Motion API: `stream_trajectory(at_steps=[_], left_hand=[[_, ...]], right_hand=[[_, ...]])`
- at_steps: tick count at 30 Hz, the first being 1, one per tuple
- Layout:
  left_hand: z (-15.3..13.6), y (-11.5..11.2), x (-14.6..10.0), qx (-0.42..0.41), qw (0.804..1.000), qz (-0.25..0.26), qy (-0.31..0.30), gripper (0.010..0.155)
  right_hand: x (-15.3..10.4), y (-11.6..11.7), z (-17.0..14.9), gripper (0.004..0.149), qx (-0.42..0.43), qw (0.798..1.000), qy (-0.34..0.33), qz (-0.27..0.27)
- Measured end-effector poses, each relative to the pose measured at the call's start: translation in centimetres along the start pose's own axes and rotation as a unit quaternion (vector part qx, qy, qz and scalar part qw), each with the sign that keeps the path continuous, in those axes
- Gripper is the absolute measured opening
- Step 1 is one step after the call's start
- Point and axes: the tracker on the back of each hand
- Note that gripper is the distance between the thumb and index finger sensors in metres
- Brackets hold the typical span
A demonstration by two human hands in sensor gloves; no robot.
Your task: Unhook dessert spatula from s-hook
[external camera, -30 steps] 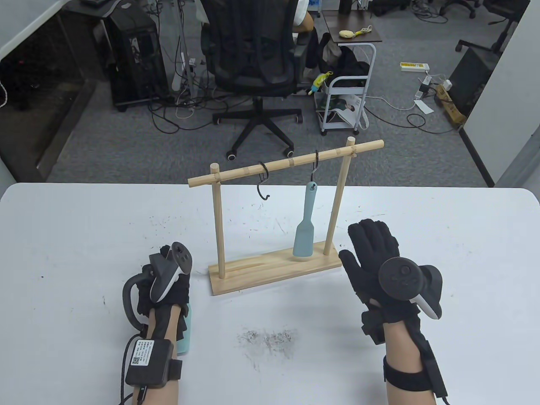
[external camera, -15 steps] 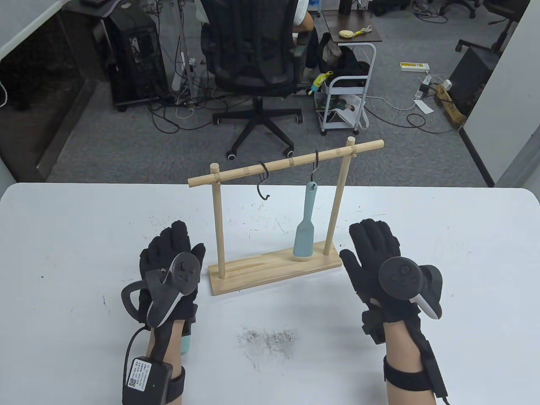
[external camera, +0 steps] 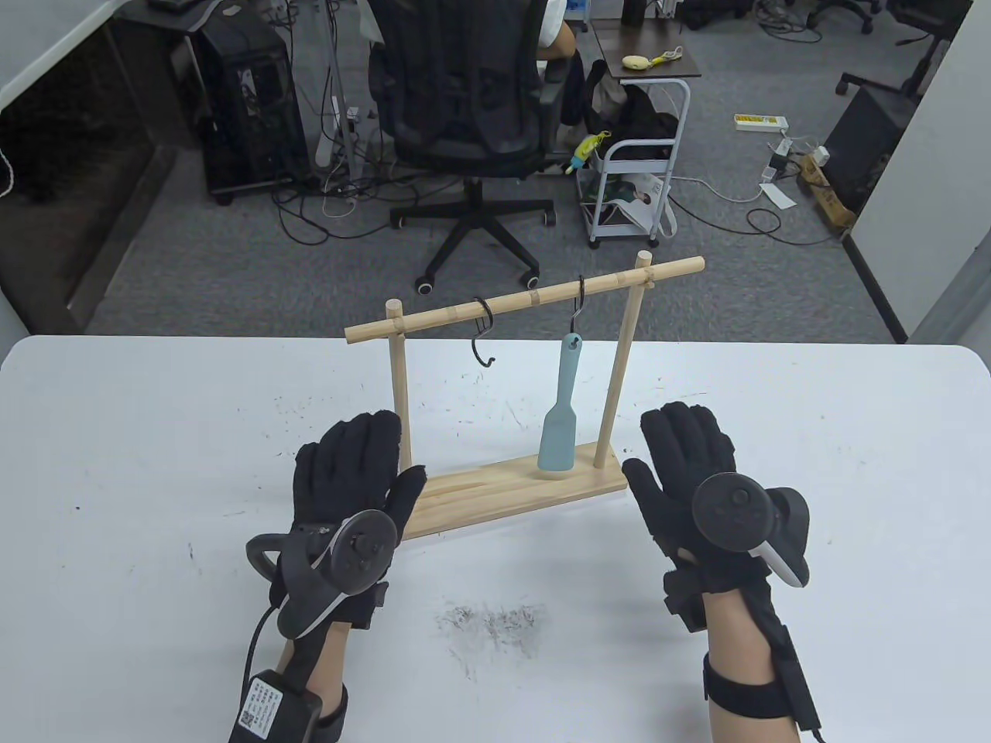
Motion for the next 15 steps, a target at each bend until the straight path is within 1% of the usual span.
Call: stream_trajectory(at_steps=[6,9,15], left_hand=[[0.1,-1.6,0.8,0.013,0.998,-0.052,-0.019,0.075],[0.3,-2.1,1.0,0.014,0.998,-0.060,-0.026,0.077],[0.2,-2.7,1.3,0.029,0.997,-0.068,-0.015,0.078]], right_hand=[[-0.1,0.1,0.1,0.070,-0.007,1.000,0.000,0.001],[-0.1,0.2,0.2,0.070,-0.011,1.000,0.000,0.001],[-0.1,0.6,0.2,0.071,-0.018,1.000,0.000,0.006]])
Point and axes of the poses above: the tracker on the back of each hand, its own z axis roughly to the thumb side, its own x axis roughly from the wrist to the fingertips, y = z × x, and after that the axes turned 11 degrees about -z, right-handed
